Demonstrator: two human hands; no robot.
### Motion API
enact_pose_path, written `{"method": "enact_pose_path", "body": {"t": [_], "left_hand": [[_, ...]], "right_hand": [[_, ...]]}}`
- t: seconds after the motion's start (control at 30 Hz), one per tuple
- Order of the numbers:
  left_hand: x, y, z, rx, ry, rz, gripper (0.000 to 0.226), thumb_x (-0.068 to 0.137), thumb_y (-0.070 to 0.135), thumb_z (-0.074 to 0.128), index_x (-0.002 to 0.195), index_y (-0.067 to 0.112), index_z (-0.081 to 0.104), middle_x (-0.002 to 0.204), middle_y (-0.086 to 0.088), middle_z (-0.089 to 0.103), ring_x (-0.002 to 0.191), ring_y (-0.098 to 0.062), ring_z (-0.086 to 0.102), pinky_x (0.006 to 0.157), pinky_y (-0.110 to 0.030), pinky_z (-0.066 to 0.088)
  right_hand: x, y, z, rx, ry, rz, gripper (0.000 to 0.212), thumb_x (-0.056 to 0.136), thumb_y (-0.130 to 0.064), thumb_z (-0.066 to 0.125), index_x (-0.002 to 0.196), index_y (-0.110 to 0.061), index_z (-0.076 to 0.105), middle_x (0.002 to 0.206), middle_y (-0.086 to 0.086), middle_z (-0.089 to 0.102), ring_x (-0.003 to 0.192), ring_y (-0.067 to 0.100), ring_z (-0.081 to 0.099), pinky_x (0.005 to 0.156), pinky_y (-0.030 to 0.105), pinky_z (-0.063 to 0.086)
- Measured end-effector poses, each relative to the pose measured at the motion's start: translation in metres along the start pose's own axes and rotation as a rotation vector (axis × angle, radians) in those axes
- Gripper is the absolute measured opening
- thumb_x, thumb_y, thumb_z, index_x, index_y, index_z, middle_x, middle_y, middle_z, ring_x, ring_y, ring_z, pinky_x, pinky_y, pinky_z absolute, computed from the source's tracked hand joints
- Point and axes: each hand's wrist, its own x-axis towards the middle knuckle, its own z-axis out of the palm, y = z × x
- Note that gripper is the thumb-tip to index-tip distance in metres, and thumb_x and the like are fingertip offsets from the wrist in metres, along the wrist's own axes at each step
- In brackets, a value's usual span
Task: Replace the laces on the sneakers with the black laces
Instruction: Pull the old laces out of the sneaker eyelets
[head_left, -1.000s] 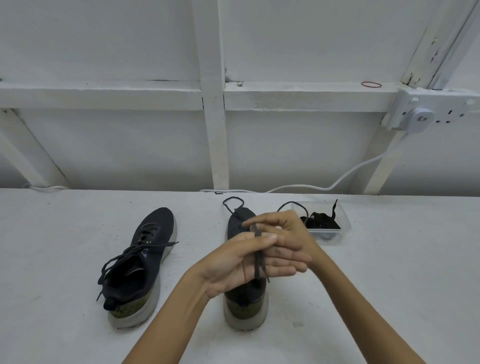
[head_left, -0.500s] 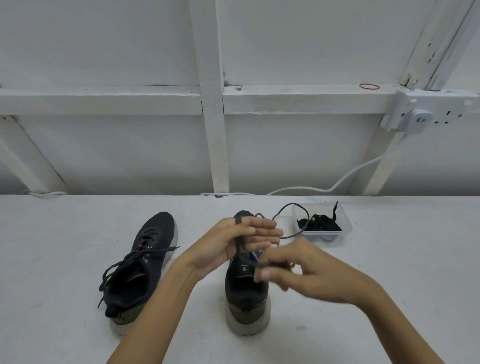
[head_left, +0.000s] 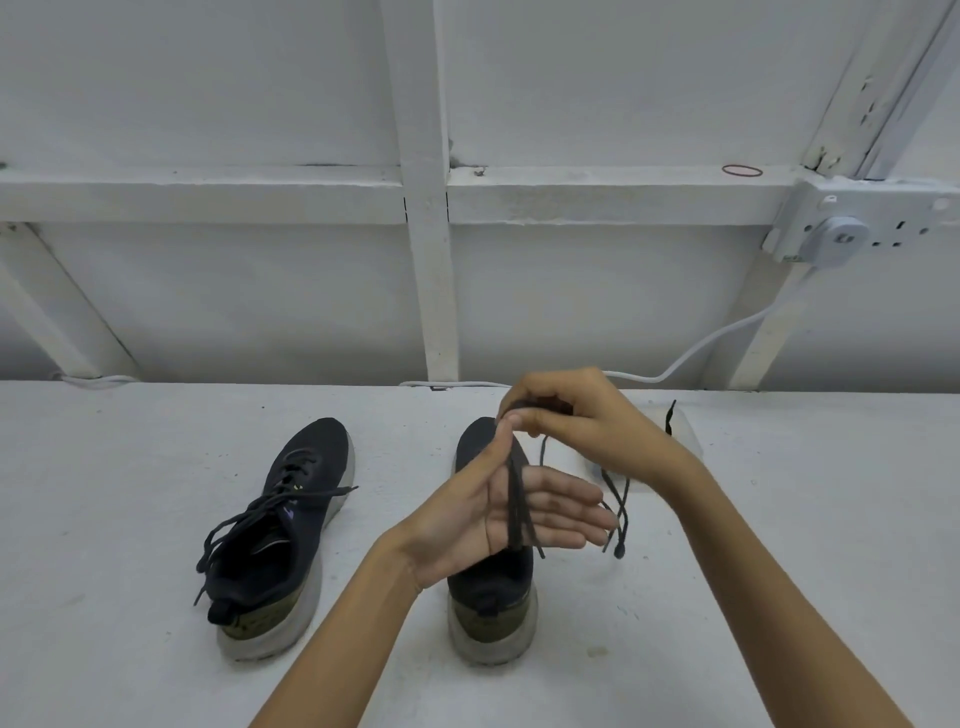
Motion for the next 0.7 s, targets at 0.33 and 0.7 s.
{"method": "enact_pose_path", "body": {"t": [0.33,0.7], "left_hand": [[-0.002,0.019,-0.011,-0.142,0.122,0.166,0.085,0.092,0.063,0.018,0.116,-0.003,0.067,0.123,-0.028,0.063,0.115,-0.035,0.062,0.096,-0.034,0.052],[0.0,0.0,-0.022,0.222,0.246,-0.014,0.085,0.093,0.069,0.014,0.126,0.007,0.062,0.114,-0.01,0.071,0.107,-0.021,0.066,0.098,-0.034,0.047]], "right_hand": [[-0.046,0.015,0.052,-0.075,-0.161,0.228,0.017,0.099,-0.022,0.053,0.088,-0.029,0.065,0.072,-0.027,0.058,0.072,-0.011,0.055,0.069,0.018,0.041],[-0.047,-0.029,0.0,-0.11,-0.317,0.056,0.019,0.099,-0.026,0.053,0.083,-0.023,0.063,0.067,-0.012,0.057,0.06,0.003,0.049,0.06,0.017,0.035]]}}
